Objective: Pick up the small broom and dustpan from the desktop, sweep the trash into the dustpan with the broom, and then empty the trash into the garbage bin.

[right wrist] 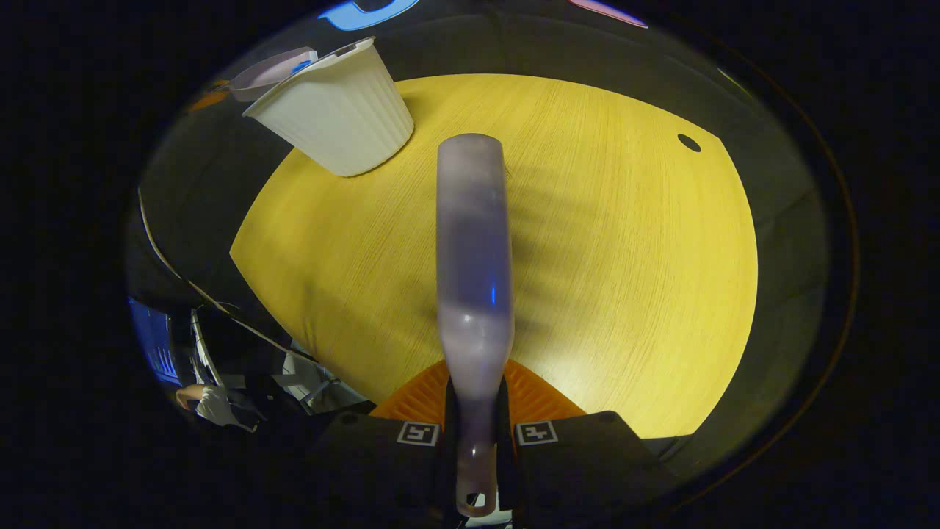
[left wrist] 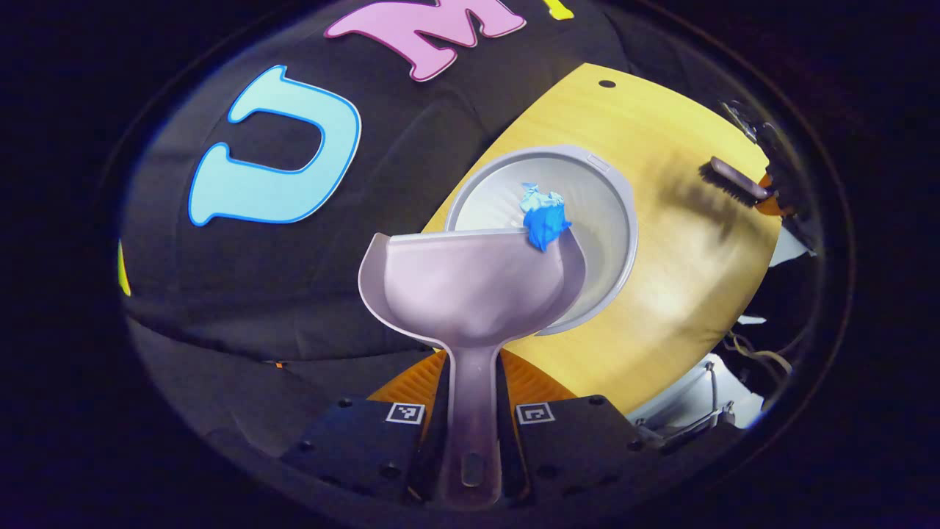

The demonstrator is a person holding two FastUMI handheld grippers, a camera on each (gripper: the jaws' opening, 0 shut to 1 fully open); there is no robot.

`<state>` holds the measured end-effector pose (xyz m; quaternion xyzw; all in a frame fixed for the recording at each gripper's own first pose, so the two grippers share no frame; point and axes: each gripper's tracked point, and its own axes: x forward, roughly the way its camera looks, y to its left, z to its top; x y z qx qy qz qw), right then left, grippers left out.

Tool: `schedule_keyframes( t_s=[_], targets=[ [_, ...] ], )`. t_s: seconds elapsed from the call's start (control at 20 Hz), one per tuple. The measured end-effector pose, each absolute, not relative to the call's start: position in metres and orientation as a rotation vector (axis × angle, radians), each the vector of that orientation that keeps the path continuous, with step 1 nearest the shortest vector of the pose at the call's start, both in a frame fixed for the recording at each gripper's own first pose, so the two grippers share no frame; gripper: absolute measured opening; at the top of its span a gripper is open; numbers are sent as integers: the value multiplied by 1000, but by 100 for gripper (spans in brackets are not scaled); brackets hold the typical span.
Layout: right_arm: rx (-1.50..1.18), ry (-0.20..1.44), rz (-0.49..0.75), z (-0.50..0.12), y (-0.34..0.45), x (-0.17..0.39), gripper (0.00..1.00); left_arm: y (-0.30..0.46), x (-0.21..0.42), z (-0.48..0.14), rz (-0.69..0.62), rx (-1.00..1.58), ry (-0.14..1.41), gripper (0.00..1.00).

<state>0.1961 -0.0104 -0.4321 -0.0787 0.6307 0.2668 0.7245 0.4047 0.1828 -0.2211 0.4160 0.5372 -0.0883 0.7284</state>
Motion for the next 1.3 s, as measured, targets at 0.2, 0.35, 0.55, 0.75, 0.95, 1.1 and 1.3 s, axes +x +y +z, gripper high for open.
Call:
schedule_keyframes(
  t_s=[0.2,0.35,0.55,0.75,0.95,1.1,1.3],
  targets=[
    [-106,1405,553,-433,-19,194,24,181,406,-215,-161,985,1141,29],
    [-72,1405,519,-431,-30,199,24,171,403,-214,-124,905,1064,29],
    [14,1401,463,-425,-39,211,24,126,397,-215,-71,656,876,29],
    [114,1376,408,-411,-44,228,23,25,360,-213,-179,410,709,29],
    [111,1373,343,-414,-63,236,24,-89,322,-258,-283,146,709,29],
    [93,1402,311,-423,-76,232,24,-131,310,-309,-280,139,760,29],
    [93,1458,293,-443,-78,221,24,-150,315,-397,-226,95,843,29]
  ],
)
